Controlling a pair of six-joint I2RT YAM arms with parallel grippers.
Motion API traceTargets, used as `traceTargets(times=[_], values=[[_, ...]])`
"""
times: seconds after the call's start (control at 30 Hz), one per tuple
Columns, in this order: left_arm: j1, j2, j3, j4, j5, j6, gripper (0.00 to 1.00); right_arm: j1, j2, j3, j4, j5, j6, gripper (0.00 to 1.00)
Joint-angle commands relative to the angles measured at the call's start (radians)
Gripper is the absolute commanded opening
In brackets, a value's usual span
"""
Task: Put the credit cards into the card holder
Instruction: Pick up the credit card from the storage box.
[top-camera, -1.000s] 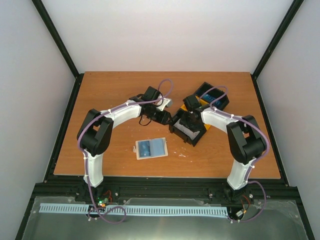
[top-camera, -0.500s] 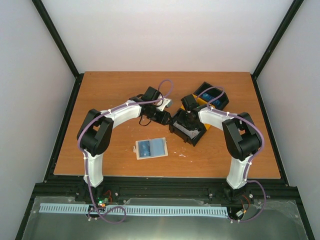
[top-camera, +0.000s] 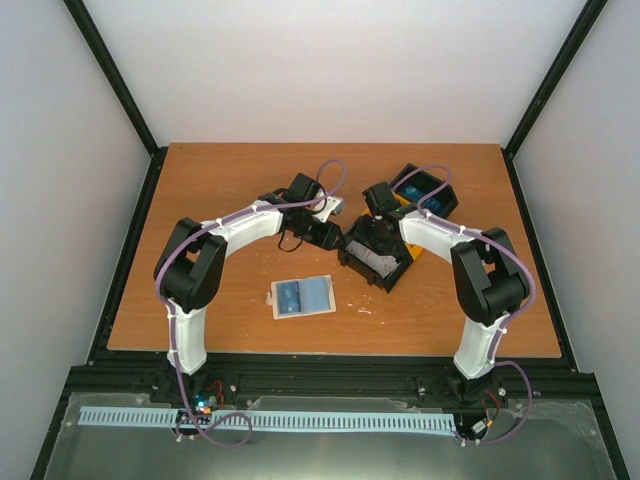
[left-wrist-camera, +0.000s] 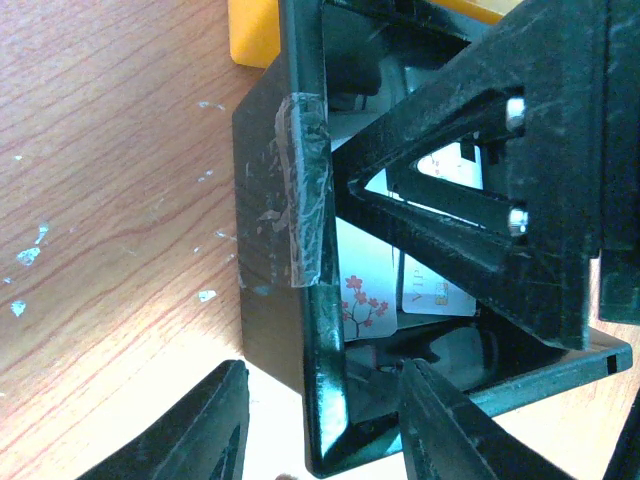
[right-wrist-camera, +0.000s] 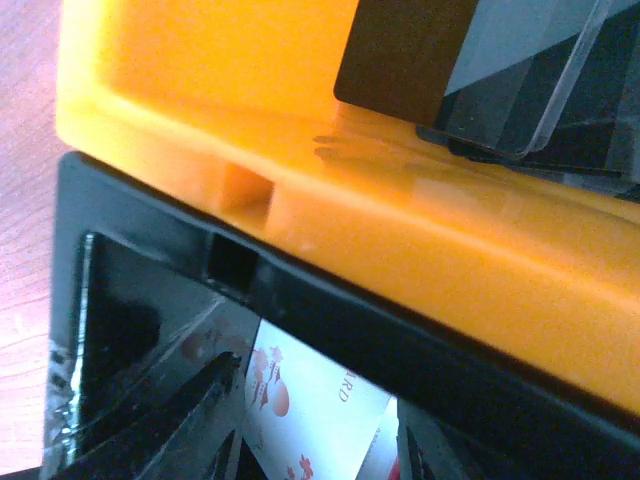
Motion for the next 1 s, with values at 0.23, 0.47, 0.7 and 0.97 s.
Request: traceTargets(times=[0.23, 0.47, 0.7, 0.97], values=[[0.002, -0.018, 0.019, -0.029, -0.019, 0.024, 0.42, 0.005, -0.034, 0.014, 0.034, -0.015, -0.004, 0.38], [0.002, -0.018, 0.017, -0.028, -0.02, 0.025, 0.42, 0.007, -0.047, 0.007, 0.032, -0.01, -0.009, 0.23], [0.002, -0.021, 0.015, -0.026, -0.026, 0.029, 0.42, 0.007, -0.057, -0.023, 0.102, -0.045, -0.013, 0.2], [0.002, -0.026, 0.011, -0.023, -0.034, 0.03, 0.42, 0.007, -0.042, -0.039, 0.147, -0.079, -0.002, 0.14]])
